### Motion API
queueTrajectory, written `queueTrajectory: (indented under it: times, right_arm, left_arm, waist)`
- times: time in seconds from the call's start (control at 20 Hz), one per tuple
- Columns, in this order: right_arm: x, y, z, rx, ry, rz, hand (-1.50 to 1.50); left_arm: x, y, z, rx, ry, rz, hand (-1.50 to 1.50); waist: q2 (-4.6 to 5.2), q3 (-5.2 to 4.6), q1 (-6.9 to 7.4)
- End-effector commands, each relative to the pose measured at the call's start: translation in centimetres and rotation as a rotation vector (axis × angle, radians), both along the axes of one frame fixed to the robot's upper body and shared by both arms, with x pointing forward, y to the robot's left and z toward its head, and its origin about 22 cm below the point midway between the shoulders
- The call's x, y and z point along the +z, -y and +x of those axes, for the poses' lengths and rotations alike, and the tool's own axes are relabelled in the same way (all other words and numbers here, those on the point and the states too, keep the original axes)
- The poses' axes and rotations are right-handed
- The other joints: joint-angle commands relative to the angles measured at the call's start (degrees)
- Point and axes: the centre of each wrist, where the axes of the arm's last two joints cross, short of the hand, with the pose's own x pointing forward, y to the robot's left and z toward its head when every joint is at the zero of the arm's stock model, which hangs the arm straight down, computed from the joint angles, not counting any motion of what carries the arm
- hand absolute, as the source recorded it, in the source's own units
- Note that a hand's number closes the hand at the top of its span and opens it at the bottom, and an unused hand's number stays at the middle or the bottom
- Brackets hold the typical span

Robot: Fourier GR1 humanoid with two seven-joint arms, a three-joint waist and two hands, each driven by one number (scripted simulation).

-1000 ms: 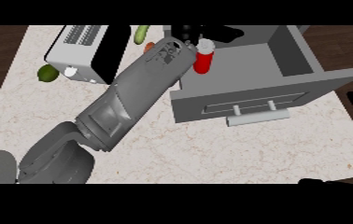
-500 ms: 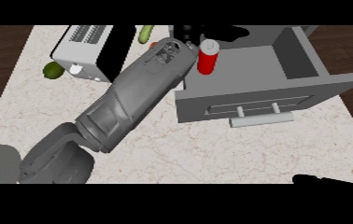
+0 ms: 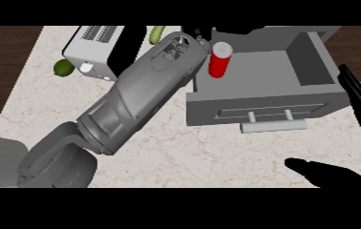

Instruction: Pick up the can, place it into the drawer and close the drawer

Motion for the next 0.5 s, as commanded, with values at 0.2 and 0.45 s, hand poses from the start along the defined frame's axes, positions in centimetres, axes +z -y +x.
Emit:
queueTrajectory:
  times: [0.2,0.45]
  right_arm:
    - [-3.4,-3.8,2.5,-0.036,-0.025,-0.304,-1.5]
    - [-5.8,-3.6,5.4,-0.14,-0.096,-0.418,-1.5]
  left_arm:
    - [-0.4,-0.2,0.0,-0.009,-0.009,-0.015,-1.5]
    - [1.9,-0.4,-0.1,-0.012,0.015,-0.009,-1.5]
  waist:
    - [-0.51,-0.04,2.5]
    - [-1.1,-0.05,4.3]
